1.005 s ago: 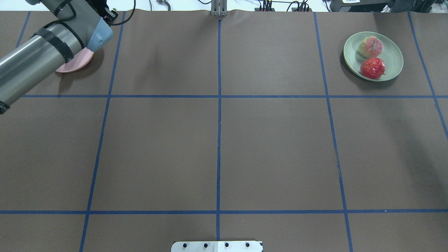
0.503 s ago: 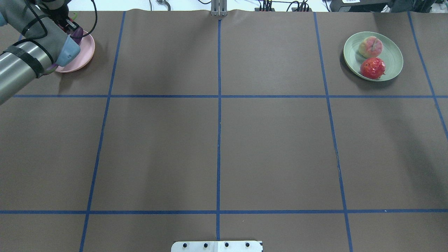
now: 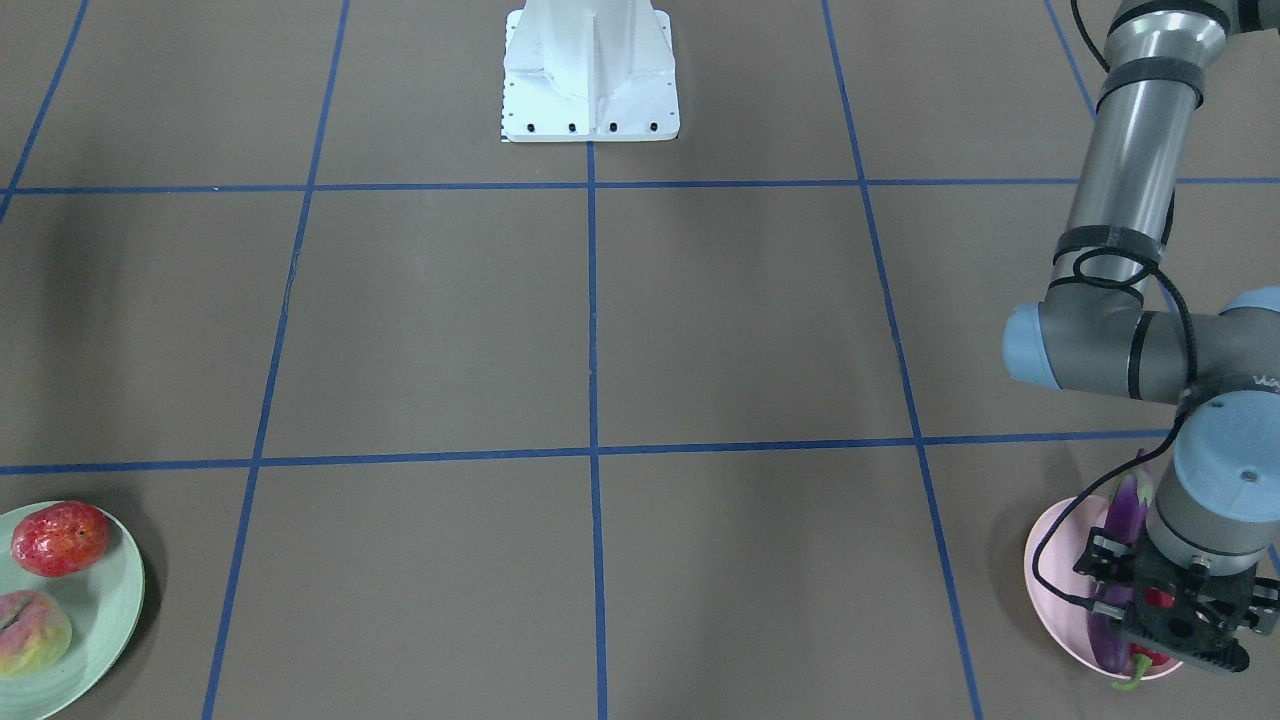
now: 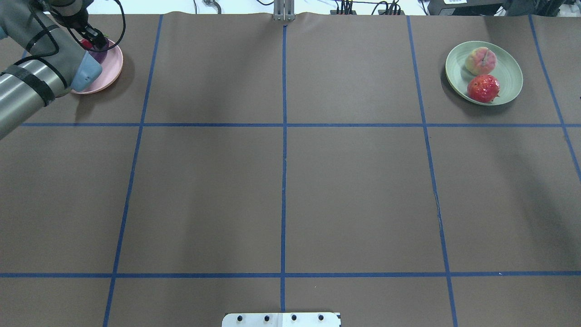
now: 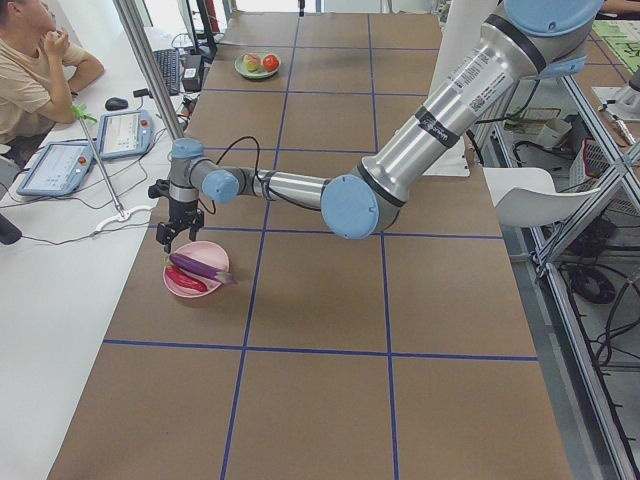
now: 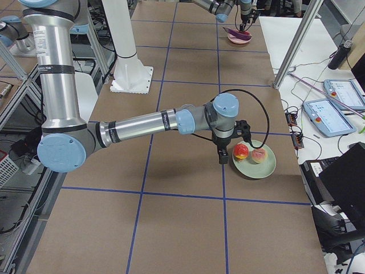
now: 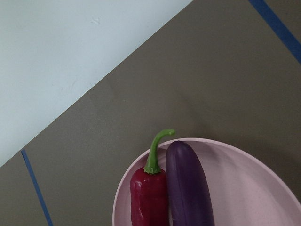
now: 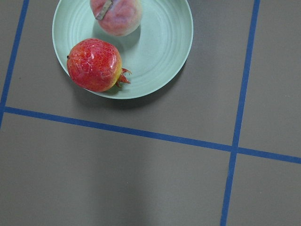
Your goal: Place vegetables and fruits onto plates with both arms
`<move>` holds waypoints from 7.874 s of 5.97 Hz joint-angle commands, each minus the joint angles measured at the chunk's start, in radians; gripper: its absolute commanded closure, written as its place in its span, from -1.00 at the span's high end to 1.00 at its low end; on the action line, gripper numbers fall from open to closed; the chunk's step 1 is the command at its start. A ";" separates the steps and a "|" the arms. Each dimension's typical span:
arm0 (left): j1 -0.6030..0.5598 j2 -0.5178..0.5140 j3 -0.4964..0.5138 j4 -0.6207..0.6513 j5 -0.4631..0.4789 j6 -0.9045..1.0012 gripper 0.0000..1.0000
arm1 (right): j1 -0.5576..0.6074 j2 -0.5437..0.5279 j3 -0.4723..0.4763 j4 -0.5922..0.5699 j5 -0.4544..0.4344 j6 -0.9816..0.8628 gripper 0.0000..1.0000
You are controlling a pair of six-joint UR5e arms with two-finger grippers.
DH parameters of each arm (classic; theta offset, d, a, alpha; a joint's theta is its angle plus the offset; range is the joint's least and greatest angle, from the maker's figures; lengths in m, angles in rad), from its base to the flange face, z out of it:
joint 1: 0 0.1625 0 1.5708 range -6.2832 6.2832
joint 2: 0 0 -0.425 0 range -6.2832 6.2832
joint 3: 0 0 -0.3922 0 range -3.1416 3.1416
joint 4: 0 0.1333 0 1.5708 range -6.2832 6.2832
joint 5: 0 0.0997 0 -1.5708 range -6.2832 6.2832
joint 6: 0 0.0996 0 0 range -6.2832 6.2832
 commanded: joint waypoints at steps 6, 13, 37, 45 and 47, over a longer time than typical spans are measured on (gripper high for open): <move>-0.389 0.416 -0.373 0.072 -0.632 -0.003 0.99 | 0.000 0.001 0.014 0.000 -0.002 0.003 0.99; -0.490 0.843 -0.804 0.433 -0.504 0.243 1.00 | 0.001 -0.005 0.021 0.000 0.002 0.003 0.99; -0.499 0.848 -0.861 0.384 -0.542 0.090 1.00 | 0.007 -0.162 0.023 0.121 0.008 0.066 1.00; -0.497 0.848 -0.862 0.382 -0.542 0.090 1.00 | 0.006 -0.167 0.017 0.127 0.003 0.074 1.00; -0.497 0.848 -0.862 0.381 -0.542 0.090 1.00 | 0.006 -0.167 0.017 0.127 0.003 0.075 1.00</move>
